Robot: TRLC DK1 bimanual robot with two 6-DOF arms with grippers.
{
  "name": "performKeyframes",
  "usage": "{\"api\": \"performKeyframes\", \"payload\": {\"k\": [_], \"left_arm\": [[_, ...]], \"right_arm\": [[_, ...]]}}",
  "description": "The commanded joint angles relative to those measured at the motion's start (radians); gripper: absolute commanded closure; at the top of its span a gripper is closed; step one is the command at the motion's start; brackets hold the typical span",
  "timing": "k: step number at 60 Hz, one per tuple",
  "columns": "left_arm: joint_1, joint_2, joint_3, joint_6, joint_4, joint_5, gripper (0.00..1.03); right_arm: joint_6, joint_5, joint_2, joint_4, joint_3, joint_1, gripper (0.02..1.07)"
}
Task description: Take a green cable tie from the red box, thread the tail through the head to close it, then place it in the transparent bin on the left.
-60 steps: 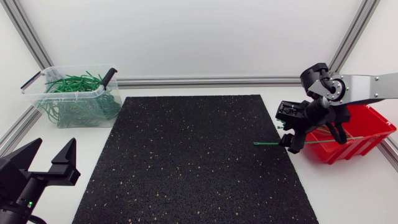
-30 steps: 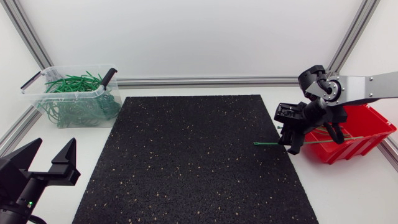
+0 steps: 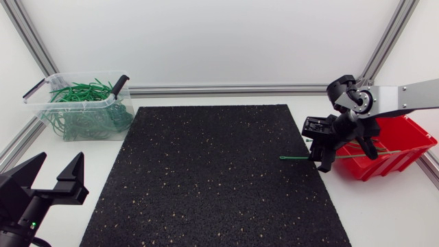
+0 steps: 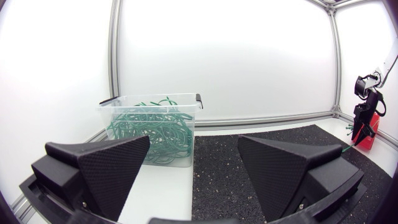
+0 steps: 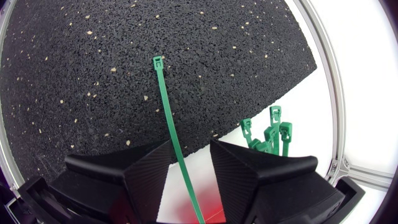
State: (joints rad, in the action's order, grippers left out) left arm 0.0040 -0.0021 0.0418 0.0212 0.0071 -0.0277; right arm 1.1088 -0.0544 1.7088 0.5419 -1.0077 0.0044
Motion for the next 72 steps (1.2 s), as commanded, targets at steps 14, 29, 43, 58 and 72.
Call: {"api": "performKeyframes", "payload": {"k": [14, 29, 43, 58, 72], "left_arm": [[-0.004, 0.005, -0.039, -0.023, -0.025, -0.008, 0.05], [-0.001, 0.005, -0.039, -0.023, -0.025, -0.008, 0.05], [-0.001, 0.005, -0.039, -0.023, -0.024, -0.008, 0.05], [0.001, -0.004, -0.039, -0.032, -0.024, -0.008, 0.05], [0.001, -0.012, -0.037, -0.033, -0.021, -0.008, 0.05]], "right_arm": [[0.043, 0.001, 0.017, 0.043, 0.026, 0.005, 1.01], [0.046, 0.001, -0.127, 0.046, 0.101, 0.028, 1.01], [0.026, -0.001, -0.317, 0.049, 0.166, 0.066, 1.01], [-0.06, -0.004, -0.558, 0.021, 0.221, 0.143, 1.01], [-0.202, -0.162, -0.684, 0.145, 0.143, 0.18, 1.01]]}}
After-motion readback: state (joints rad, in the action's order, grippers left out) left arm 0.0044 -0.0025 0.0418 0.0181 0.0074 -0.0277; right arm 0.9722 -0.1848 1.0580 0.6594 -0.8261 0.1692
